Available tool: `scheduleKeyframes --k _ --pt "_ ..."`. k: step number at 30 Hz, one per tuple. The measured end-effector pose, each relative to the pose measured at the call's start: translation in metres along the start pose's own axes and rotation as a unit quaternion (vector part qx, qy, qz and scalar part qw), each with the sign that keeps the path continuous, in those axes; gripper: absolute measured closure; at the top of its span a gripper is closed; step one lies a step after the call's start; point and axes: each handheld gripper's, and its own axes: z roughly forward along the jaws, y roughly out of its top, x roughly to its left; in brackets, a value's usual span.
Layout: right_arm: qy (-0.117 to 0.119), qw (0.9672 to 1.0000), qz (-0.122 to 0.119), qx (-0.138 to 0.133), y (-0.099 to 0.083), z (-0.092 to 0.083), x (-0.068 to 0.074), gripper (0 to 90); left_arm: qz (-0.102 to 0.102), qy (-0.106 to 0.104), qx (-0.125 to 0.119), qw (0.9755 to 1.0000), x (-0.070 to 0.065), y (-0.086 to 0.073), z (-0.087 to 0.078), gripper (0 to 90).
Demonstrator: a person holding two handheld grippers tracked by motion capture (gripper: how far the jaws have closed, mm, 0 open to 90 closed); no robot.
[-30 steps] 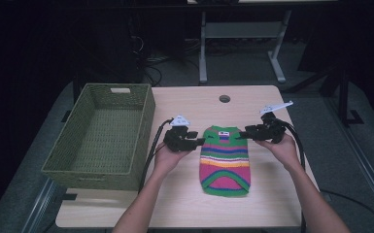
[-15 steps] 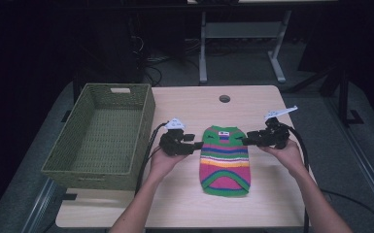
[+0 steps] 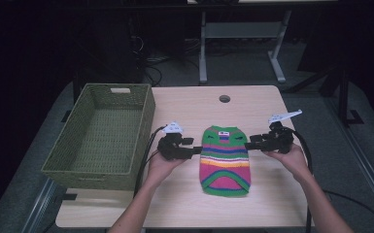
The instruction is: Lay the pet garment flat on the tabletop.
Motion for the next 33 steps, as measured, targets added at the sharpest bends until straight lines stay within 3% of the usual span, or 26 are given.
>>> scheduleKeyframes --k 20,33 --pt "0.004 1.0 -0.009 0.001 -0.012 -0.009 0.01 36.7 -0.005 0.0 0.006 1.0 -0.005 -0.015 -0.009 36.3" --pt "0.005 1.0 -0.007 -0.001 -0.026 -0.013 0.014 34.8 -0.003 -0.005 0.004 1.0 -0.017 -0.023 -0.014 32.6"
